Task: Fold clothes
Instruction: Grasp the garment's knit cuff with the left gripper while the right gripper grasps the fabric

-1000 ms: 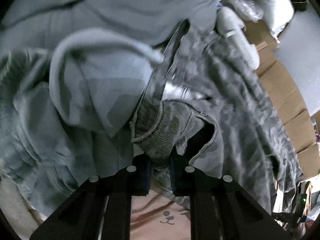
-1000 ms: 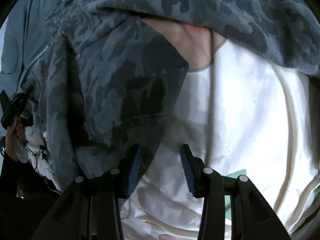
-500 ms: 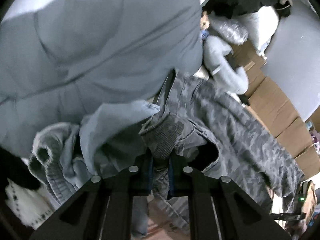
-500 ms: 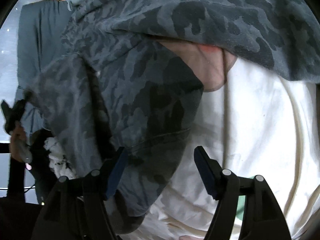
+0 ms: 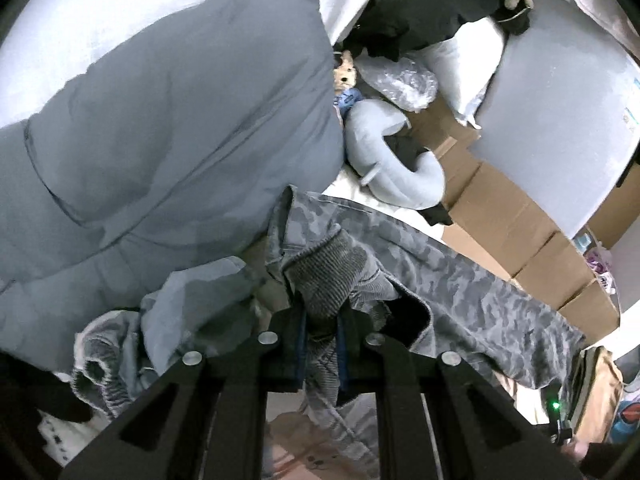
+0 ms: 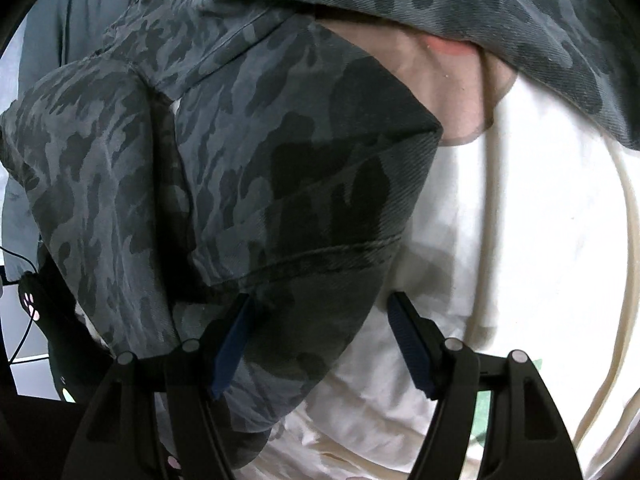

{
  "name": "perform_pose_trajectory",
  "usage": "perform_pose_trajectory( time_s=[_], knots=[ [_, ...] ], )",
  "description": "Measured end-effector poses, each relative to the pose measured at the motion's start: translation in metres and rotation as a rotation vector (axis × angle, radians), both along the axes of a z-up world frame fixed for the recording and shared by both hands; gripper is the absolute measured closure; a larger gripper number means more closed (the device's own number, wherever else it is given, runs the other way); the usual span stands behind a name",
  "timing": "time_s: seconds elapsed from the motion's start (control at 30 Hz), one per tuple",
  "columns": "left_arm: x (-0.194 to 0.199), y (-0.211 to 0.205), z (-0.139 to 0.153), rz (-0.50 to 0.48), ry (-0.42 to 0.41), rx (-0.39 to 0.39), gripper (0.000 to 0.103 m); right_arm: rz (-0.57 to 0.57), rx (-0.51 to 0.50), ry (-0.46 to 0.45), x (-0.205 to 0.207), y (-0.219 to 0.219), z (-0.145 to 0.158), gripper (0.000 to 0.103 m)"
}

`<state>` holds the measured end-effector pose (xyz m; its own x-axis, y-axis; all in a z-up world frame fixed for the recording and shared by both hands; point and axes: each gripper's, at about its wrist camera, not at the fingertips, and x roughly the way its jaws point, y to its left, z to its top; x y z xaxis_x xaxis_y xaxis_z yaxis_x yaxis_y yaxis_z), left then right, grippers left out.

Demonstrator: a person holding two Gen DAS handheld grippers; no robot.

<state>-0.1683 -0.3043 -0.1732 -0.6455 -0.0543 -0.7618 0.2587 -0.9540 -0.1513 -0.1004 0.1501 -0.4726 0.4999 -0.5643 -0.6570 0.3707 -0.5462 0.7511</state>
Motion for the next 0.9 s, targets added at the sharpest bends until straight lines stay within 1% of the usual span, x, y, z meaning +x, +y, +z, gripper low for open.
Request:
perform_pose_trajectory(
  time_s=[0.13,0.2,0.23,0.27,0.3,0.37,0.43,0.5,0.53,0.57,0.6,0.63,0.67,0.73,0.9],
  knots=[
    [0.003,-0.025,-0.002,0.06,-0.04,-0.012,0.093,-0.017,-0.011,0.002,-0.006,-0.001,0.0,0.036],
    [0.006,-0.042,-0.008,0.091,-0.079,-0.033,0.093,-0.025,-0.012,0.004,-0.01,-0.004,-0.002,0.036],
    [0.009,-0.051,-0.013,0.109,-0.101,-0.031,0.093,-0.022,-0.012,0.008,-0.013,-0.002,-0.008,0.036],
    [0.011,-0.061,-0.017,0.131,-0.119,-0.024,0.093,-0.015,-0.013,0.014,-0.015,-0.012,-0.005,0.036],
    [0.012,-0.069,-0.023,0.147,-0.139,-0.028,0.093,-0.009,-0.014,0.02,-0.017,-0.022,-0.003,0.036],
    [0.015,-0.085,-0.035,0.178,-0.177,-0.035,0.093,-0.006,-0.017,0.022,-0.02,-0.029,-0.003,0.036],
    [0.014,-0.098,-0.05,0.19,-0.216,-0.048,0.093,-0.007,-0.011,0.015,-0.023,-0.034,-0.005,0.036],
    [0.012,-0.11,-0.069,0.193,-0.26,-0.04,0.093,-0.01,0.003,0.003,-0.025,-0.038,-0.009,0.038],
    [0.01,-0.115,-0.079,0.194,-0.28,-0.036,0.093,-0.014,0.016,0.011,-0.024,-0.039,-0.011,0.05],
    [0.009,-0.118,-0.087,0.189,-0.295,-0.043,0.093,-0.006,0.023,0.012,-0.024,-0.039,-0.011,0.059],
    [0.009,-0.12,-0.095,0.184,-0.31,-0.048,0.092,0.003,0.03,0.013,-0.025,-0.039,-0.012,0.083],
    [0.008,-0.123,-0.102,0.185,-0.318,-0.047,0.092,0.01,0.037,0.013,-0.025,-0.039,-0.012,0.09],
    [0.007,-0.125,-0.108,0.186,-0.326,-0.047,0.092,0.0,0.033,-0.017,-0.025,-0.034,-0.014,0.092],
    [0.006,-0.128,-0.114,0.18,-0.333,-0.057,0.092,-0.003,0.042,-0.022,-0.024,-0.024,-0.011,0.096],
    [0.0,-0.136,-0.124,0.172,-0.349,-0.057,0.092,-0.02,0.071,-0.05,-0.018,-0.001,0.002,0.096]
  ],
)
